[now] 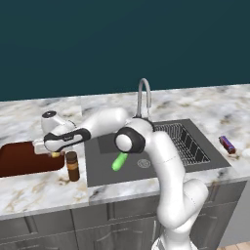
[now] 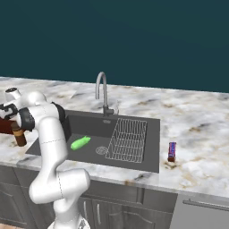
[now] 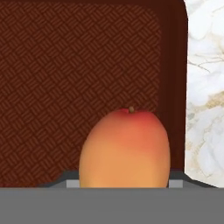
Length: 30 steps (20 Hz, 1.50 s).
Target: Pick up all produce items and place them in the sink. Turn on the sink faucet to wash them. Then turn the sink off and put them in the tray.
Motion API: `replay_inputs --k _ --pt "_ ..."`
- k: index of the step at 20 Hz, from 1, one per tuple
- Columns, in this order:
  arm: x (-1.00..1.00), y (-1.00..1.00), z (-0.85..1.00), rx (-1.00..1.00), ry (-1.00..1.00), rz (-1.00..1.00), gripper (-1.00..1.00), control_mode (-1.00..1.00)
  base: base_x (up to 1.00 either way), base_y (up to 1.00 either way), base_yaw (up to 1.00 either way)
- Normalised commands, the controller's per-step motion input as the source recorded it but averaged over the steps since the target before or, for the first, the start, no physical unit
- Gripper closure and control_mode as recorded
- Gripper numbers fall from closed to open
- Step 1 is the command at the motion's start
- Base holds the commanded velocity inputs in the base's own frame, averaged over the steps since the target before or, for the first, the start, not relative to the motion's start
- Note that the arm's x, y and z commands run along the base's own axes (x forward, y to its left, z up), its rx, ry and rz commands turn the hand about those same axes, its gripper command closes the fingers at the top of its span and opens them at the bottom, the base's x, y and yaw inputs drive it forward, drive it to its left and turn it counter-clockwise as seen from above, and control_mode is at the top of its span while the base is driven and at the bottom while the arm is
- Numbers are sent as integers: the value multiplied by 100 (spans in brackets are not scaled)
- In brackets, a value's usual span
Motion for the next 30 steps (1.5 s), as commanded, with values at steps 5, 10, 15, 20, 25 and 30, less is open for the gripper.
replay_inputs --k 5,10,15,20,25,30 --pt "2 14 -12 0 4 0 100 -100 0 0 0" --pt "1 1 -3 0 1 0 -100 -100 0 0 0" --pt "0 0 13 0 -1 0 -100 -100 0 0 0" --pt "0 0 43 -6 0 0 -100 -100 0 0 0" --pt "0 -7 51 -6 0 0 -100 -100 0 0 0" --pt "0 -33 59 -1 0 0 -100 -100 0 0 0"
